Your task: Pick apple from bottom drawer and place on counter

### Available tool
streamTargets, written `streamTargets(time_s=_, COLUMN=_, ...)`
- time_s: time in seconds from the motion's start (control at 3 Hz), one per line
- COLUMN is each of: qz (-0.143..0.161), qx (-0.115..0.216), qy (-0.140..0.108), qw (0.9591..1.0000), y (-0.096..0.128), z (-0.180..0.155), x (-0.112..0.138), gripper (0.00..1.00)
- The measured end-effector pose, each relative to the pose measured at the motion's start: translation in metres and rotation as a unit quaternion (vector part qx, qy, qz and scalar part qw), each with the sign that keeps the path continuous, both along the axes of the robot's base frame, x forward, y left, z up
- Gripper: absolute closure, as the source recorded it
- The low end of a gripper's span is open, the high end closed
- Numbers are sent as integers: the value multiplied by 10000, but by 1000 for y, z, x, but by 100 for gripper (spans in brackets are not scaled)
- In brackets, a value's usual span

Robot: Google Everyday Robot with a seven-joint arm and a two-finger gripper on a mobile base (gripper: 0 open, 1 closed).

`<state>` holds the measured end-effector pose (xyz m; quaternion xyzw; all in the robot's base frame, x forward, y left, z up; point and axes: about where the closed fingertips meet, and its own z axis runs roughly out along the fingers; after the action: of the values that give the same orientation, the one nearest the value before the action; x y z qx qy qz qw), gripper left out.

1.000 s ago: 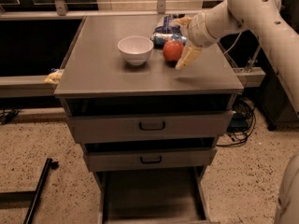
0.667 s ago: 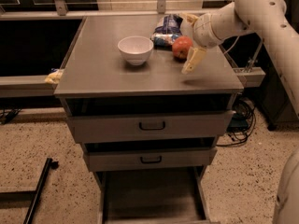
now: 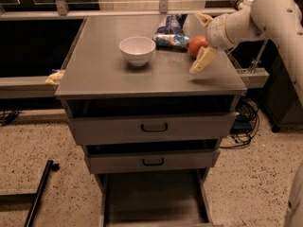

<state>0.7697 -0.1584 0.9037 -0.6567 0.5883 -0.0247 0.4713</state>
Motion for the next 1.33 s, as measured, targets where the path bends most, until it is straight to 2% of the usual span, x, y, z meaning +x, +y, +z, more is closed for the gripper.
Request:
streamTargets(time_s=0.33, qz=-416, qx=346, qy=-163, qw=9984, y=-23, z=17, x=4, gripper=0)
streamTargets(time_s=0.67, qz=-913, qx=681, qy=-345, qw=9929, y=-52, z=34, x=8, gripper=0)
streamTargets(time_s=1.33, qz=-1734, qx=1106, qy=-408, qw=9778, y=-105, z=40, x=11, gripper=0)
